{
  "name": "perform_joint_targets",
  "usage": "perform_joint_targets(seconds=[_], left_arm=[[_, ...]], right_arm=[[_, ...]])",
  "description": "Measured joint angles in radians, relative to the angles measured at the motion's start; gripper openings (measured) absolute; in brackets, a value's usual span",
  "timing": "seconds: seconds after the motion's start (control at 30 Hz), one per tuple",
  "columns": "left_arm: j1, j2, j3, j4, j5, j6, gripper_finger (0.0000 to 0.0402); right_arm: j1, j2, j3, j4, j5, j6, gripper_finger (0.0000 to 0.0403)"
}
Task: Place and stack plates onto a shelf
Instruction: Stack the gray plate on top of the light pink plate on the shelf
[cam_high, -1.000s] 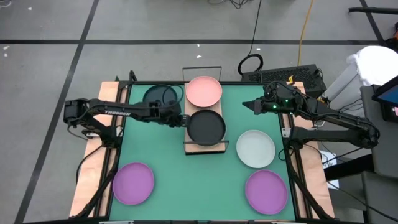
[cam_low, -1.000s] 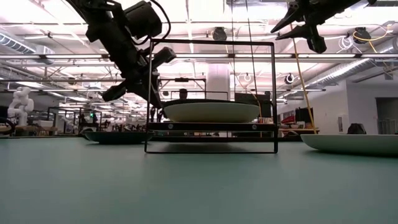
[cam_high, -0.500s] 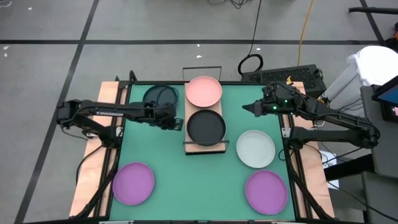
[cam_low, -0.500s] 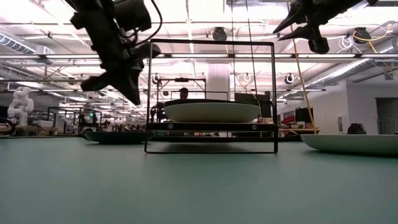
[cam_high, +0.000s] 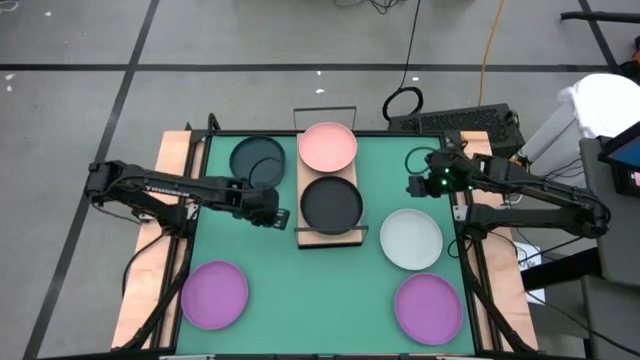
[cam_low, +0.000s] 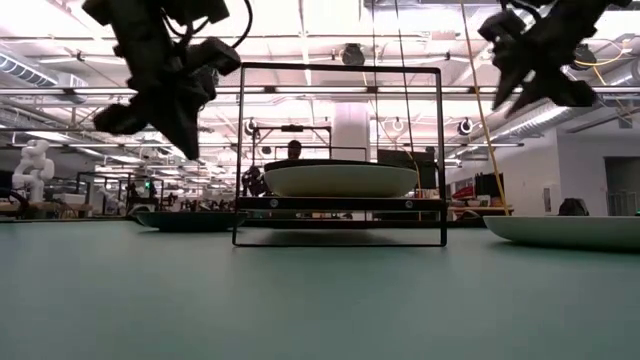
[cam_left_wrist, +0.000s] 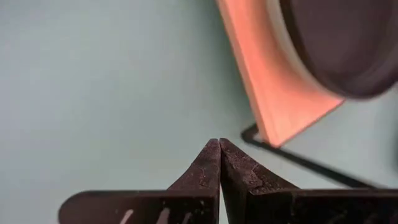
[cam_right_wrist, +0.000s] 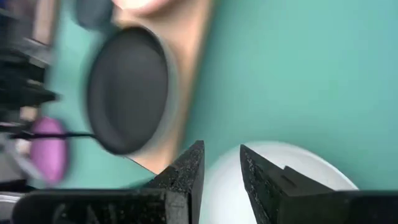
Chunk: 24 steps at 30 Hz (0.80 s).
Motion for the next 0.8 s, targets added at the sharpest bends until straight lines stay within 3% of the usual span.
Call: perform_joint_targets(seconds=[0.27,0.47,0.63,0.8], left_arm=[[-0.156,0.000,0.000,0.030,0.001,-0.168,0.0001],[-0.267,0.000,0.000,0.075,-0.005,-0.281,0.0001],[-0.317,0.000,0.000,0.075,-0.070,-0.327,0.0001],[-0.321,0.000,0.000,0.074,-0.081,-0.307,0.0001]], right_arm=[[0.000,0.014,-0.012,-0.105,-0.002,-0.094,0.0089],[0.000,0.014,-0.078,-0.107,-0.104,-0.146,0.0092],[0.000,0.014,-0.135,-0.128,-0.136,-0.118,0.0118],[0.000,0.014,-0.149,-0.161,-0.103,-0.109,0.0159]])
